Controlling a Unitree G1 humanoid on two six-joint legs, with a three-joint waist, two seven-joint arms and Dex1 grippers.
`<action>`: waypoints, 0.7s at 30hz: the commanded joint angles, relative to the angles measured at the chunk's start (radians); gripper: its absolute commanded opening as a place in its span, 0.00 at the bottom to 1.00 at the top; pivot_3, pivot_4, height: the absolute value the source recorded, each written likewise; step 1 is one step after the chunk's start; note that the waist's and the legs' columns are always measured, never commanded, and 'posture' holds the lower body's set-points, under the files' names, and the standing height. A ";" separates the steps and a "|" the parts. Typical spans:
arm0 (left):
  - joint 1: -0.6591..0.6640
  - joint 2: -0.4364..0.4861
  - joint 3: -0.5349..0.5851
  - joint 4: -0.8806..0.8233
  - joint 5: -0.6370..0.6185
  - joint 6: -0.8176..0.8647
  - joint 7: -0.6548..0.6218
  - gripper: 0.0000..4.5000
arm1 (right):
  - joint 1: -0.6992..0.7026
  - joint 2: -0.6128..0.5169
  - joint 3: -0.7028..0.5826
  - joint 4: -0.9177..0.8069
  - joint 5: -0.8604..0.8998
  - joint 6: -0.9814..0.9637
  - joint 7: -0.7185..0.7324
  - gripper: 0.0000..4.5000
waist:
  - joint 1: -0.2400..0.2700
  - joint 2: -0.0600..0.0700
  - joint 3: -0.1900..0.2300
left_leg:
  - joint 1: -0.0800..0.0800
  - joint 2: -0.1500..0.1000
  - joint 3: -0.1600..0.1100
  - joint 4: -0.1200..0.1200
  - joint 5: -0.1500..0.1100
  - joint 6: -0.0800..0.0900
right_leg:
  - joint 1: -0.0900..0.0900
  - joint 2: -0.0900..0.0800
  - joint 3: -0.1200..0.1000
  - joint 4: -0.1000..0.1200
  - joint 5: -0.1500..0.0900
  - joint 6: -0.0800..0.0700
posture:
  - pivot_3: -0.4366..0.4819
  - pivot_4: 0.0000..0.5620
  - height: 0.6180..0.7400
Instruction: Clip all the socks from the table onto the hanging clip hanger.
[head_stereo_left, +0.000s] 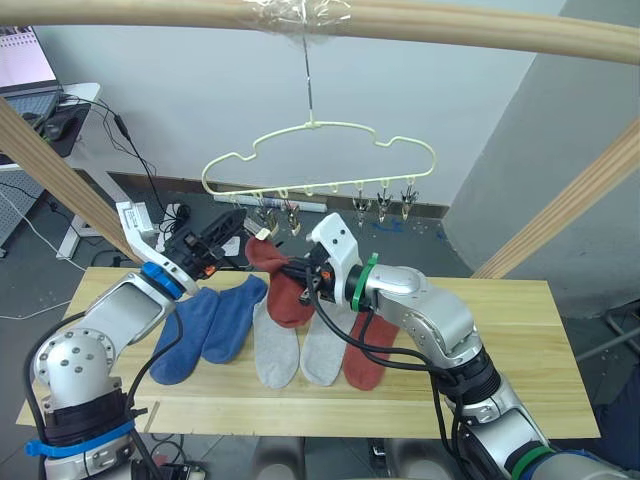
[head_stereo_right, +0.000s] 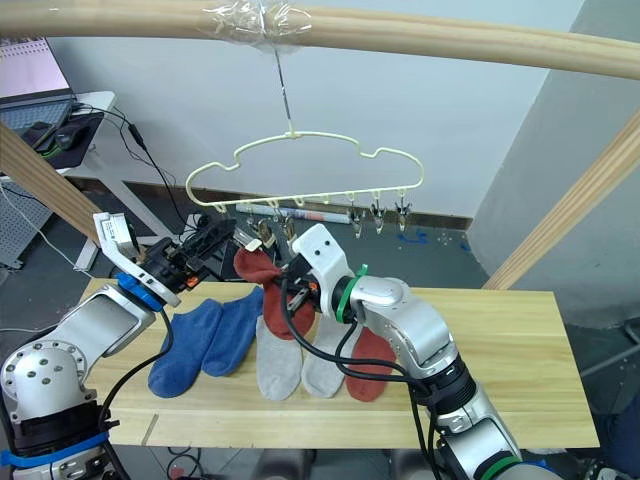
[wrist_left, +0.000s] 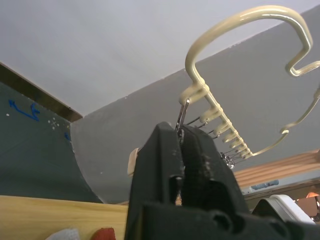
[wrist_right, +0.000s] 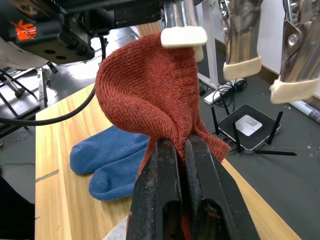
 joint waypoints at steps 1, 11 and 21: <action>0.012 0.018 0.009 -0.049 -0.007 -0.012 -0.014 0.42 | -0.024 0.016 -0.018 -0.007 0.004 -0.028 -0.005 0.00 | 0.001 0.000 0.000 | -0.001 0.000 0.000 0.000 0.001 -0.001 | -0.001 0.000 0.000 0.000 0.001 -0.002 | 0.64 0.48 1.00; 0.051 0.069 0.012 -0.050 0.168 -0.082 -0.048 0.75 | 0.011 0.119 -0.030 0.068 0.078 0.006 0.006 0.13 | 0.000 0.000 0.001 | -0.003 0.000 -0.001 0.000 0.001 -0.001 | -0.003 0.000 -0.001 0.000 0.001 -0.002 | 0.64 0.48 1.00; 0.098 0.117 -0.085 -0.139 0.395 -0.159 -0.179 0.75 | 0.022 0.095 0.000 0.131 0.015 -0.045 -0.003 0.90 | 0.020 0.001 0.001 | -0.005 -0.001 -0.001 0.000 0.001 -0.001 | -0.004 0.000 -0.001 -0.001 0.001 -0.002 | 0.66 0.46 1.00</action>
